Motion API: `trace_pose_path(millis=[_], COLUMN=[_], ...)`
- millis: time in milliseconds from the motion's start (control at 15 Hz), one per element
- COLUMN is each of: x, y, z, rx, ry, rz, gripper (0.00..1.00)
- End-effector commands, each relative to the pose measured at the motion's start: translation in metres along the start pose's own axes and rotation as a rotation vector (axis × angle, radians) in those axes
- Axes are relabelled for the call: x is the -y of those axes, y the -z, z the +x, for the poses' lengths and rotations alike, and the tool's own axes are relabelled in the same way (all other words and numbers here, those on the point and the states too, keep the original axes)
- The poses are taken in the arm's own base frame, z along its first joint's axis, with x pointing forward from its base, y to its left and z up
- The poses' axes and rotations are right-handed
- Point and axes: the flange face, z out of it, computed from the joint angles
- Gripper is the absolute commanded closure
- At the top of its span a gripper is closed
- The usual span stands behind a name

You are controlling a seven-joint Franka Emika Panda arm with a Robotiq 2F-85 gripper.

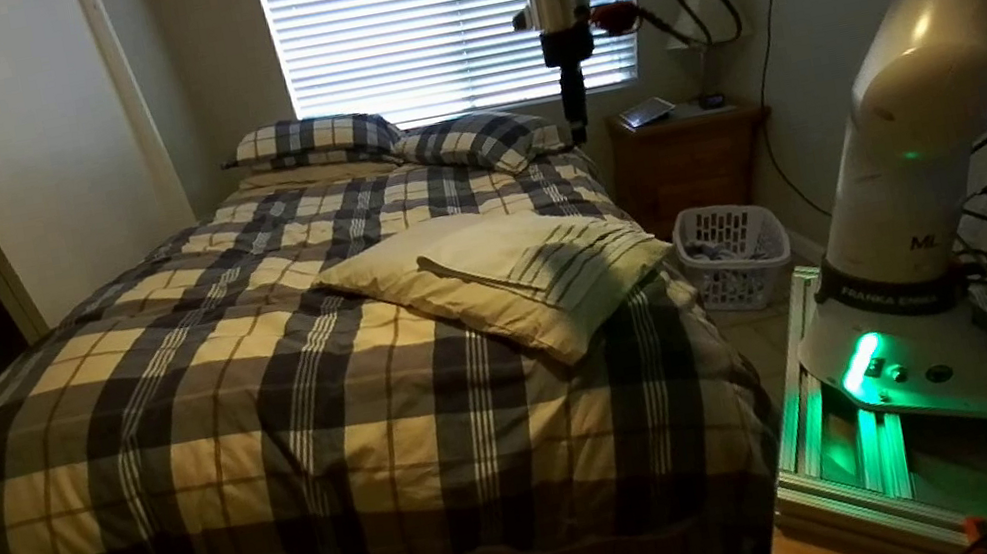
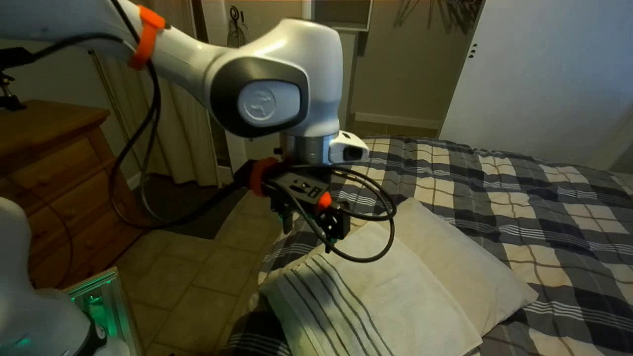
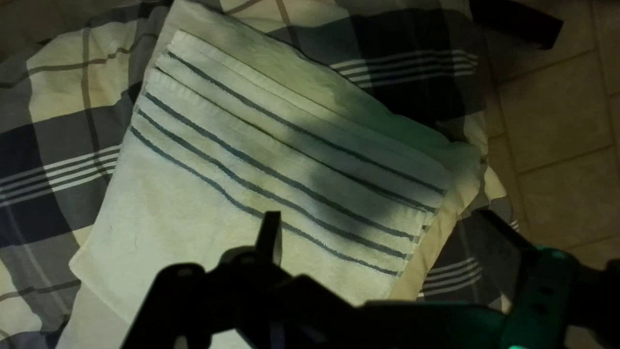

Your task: Unfold the white towel.

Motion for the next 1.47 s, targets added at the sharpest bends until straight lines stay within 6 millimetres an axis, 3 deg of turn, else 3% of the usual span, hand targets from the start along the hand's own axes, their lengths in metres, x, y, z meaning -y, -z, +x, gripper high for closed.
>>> trace_pose_path(millis=[0,133,200,333,667,733,1067,1400], x=[0.013,0.021,0.017,0.021,0.017,0.024,0.056,0.066], y=[-0.052,-0.079,-0.060,-0.074,-0.065,-0.068,-0.088,-0.125], z=[0.035,0.049,0.038,0.044,0.041,0.044,0.062,0.060], rx=[0.013,0.030,0.025,0.048,0.029,0.010,0.000,0.081], ry=[-0.030,-0.078,-0.036,-0.030,-0.041,-0.071,-0.234,-0.296], rz=[0.022,0.036,0.018,0.023,0.017,0.048,0.019,-0.081], gripper=[0.00,0.00,0.00,0.00,0.00,0.00,0.00,0.00])
